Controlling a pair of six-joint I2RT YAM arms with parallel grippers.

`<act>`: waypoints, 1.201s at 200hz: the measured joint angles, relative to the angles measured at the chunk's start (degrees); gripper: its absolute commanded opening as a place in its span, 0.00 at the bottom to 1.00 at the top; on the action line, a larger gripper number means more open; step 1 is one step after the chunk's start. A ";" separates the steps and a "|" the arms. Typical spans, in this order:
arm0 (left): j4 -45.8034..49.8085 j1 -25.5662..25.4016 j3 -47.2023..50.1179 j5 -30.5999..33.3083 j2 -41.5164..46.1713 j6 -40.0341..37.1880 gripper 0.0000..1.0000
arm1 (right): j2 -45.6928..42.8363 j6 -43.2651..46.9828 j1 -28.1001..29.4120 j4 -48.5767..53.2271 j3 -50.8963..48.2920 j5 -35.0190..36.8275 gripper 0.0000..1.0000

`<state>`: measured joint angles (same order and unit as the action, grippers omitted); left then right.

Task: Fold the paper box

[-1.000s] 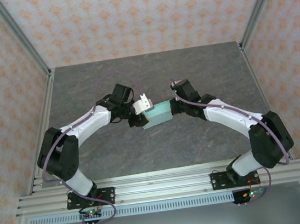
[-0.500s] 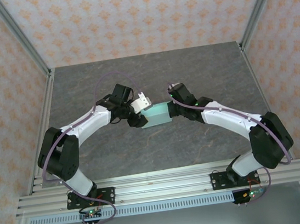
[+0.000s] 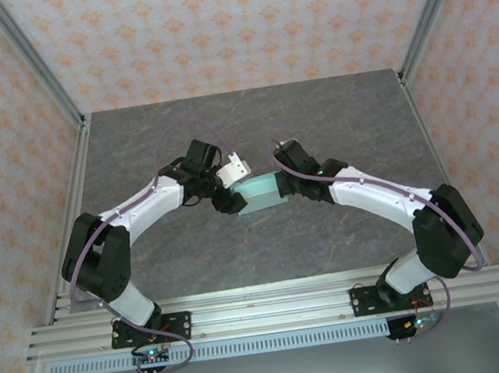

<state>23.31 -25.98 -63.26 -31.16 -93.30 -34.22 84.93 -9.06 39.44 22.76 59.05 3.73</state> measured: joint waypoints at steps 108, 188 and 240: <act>-2.78 1.01 5.51 0.81 7.98 10.67 0.64 | 1.75 -1.66 0.39 -0.70 0.85 1.70 0.00; -3.23 0.20 6.19 8.83 11.43 24.33 0.32 | 1.90 -1.70 0.72 -0.66 0.98 2.12 0.00; -2.75 -0.87 5.11 9.57 9.05 25.40 0.18 | 1.90 -1.73 0.72 -0.66 0.98 2.12 0.00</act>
<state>20.56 -26.85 -58.15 -21.58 -84.25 -8.82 86.83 -10.79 40.16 22.11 60.03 5.85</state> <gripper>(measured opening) 0.204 0.038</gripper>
